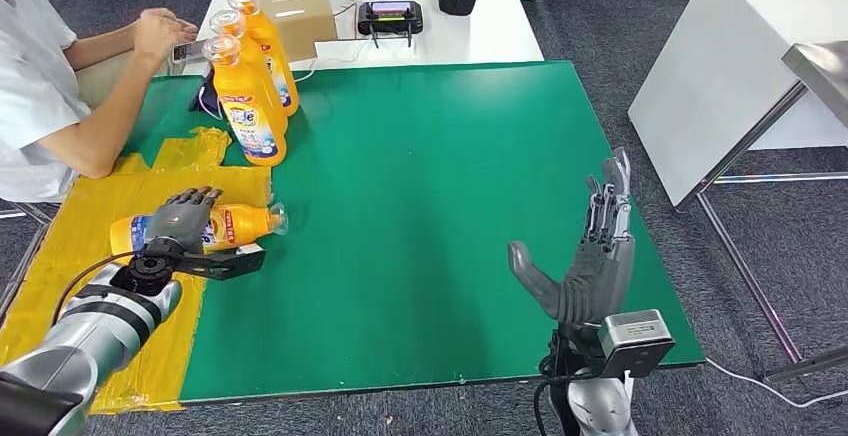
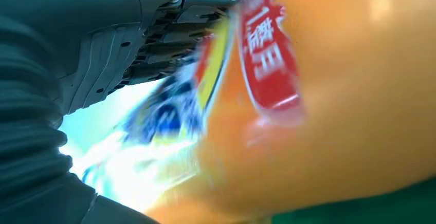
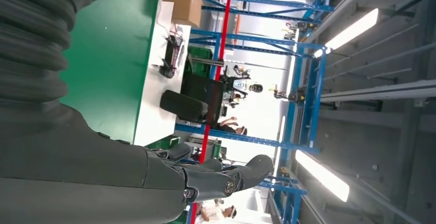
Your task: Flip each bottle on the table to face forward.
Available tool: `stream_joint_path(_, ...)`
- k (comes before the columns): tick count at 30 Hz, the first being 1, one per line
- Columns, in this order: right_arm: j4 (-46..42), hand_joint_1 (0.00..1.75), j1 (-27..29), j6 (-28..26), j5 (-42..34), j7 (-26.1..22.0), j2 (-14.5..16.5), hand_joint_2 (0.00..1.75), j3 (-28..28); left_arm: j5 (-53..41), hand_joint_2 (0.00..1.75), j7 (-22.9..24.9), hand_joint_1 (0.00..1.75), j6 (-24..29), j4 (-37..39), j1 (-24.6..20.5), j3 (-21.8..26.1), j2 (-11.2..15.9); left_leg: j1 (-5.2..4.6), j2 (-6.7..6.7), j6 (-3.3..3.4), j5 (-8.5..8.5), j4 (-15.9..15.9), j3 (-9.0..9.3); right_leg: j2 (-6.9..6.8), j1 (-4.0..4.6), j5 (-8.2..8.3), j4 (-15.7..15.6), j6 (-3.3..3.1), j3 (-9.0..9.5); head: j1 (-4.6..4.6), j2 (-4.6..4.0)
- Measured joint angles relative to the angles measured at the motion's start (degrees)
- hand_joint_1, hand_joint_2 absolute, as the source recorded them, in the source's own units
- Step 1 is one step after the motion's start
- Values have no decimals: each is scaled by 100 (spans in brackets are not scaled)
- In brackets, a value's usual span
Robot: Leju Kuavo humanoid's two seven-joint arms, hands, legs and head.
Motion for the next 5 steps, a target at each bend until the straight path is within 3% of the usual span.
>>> stream_joint_path(5,51,0,-3,32,18,30,-33,175,3,-60,175,240,0,1027,-69,133,346,-48,0,0,0,0,0,0,0,0,0,0,0,-2,0,0)
